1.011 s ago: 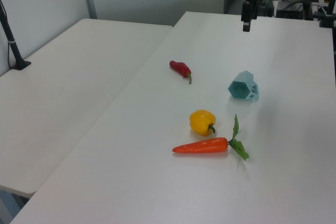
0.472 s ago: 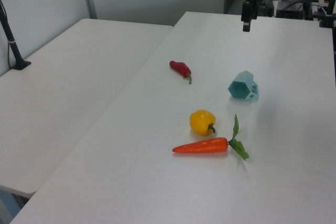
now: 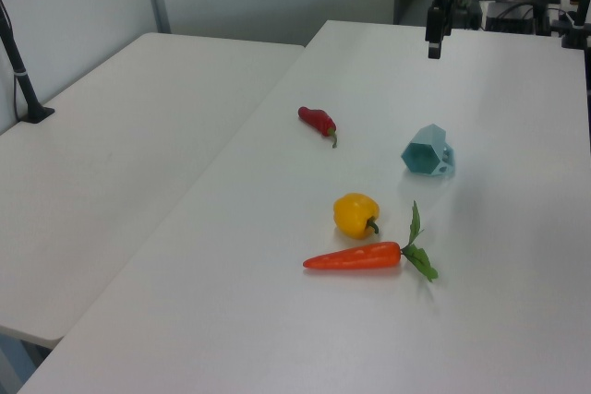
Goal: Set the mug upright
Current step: 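Move the open gripper toward the light blue mug lying on its side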
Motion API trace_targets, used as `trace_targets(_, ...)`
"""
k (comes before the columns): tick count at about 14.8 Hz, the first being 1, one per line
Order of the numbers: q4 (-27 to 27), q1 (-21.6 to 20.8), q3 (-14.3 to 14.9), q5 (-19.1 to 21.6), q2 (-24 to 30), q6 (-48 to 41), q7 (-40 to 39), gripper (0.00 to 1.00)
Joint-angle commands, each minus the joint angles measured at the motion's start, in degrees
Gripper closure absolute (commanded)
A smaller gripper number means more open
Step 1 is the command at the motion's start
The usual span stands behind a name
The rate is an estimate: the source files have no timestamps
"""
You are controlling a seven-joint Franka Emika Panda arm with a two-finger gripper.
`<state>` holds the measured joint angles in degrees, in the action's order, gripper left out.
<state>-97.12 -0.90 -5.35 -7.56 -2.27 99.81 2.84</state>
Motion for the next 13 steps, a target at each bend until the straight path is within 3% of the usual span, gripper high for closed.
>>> trace_targets(1,-0.5,-4.5,0.1,-6.0,-1.8,-1.1,0.1,0.00)
trace_targets(4,-0.7,-7.5,0.1,-10.7,-4.1,-1.2,1.5,0.00)
trace_targets(8,-1.1,-12.2,0.0,-21.0,-9.7,-2.7,13.5,0.00)
trace_targets(13,-2.1,-15.6,0.0,-26.5,-14.5,-4.8,22.2,0.00)
